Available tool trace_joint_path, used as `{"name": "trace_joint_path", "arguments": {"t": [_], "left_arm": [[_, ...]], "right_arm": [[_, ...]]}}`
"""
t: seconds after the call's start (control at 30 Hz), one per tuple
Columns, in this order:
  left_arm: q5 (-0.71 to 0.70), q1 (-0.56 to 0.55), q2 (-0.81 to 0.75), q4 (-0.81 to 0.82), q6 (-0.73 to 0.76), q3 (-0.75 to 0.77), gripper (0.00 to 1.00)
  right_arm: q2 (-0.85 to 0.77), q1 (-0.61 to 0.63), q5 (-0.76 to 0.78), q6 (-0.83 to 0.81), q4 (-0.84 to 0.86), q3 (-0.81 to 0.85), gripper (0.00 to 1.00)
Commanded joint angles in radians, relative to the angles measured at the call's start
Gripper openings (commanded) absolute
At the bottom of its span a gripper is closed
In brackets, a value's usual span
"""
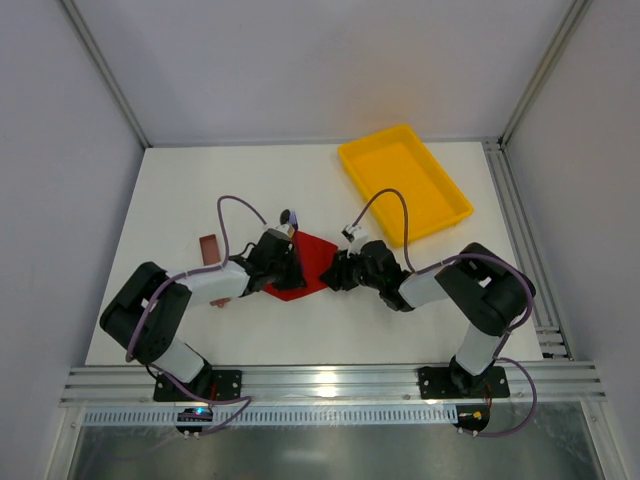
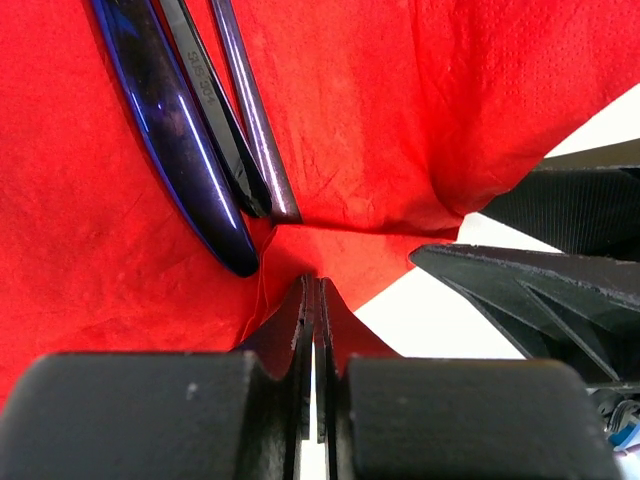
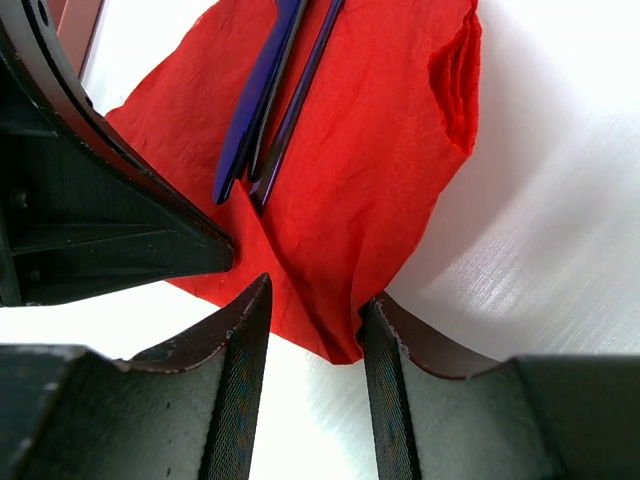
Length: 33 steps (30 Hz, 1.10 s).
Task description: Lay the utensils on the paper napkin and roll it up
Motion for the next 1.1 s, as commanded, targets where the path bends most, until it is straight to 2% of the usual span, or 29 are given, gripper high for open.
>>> {"name": "trace_joint_path", "arguments": {"t": [0.0, 0.67, 0.8, 1.07], "left_arm": [[0.013, -0.004, -0.046, -0.003, 0.014, 0.007, 0.0], [-0.031, -0.004, -0.057, -0.073, 0.06, 0.057, 0.0], [-0.037, -0.004, -0.045, -0.076, 0.061, 0.059, 0.0], [-0.046, -0.004, -0.035, -0.079, 0.066, 0.054, 0.0]], "right_arm": [[-0.02, 0.006, 0.046, -0.028, -0.039, 0.002, 0.43], [-0.033, 0.003, 0.02, -0.014, -0.004, -0.021, 0.44], [-0.027, 0.003, -0.03, -0.016, 0.027, -0.032, 0.51], [-0.034, 0.003, -0.057, 0.058, 0.034, -0.054, 0.52]]}}
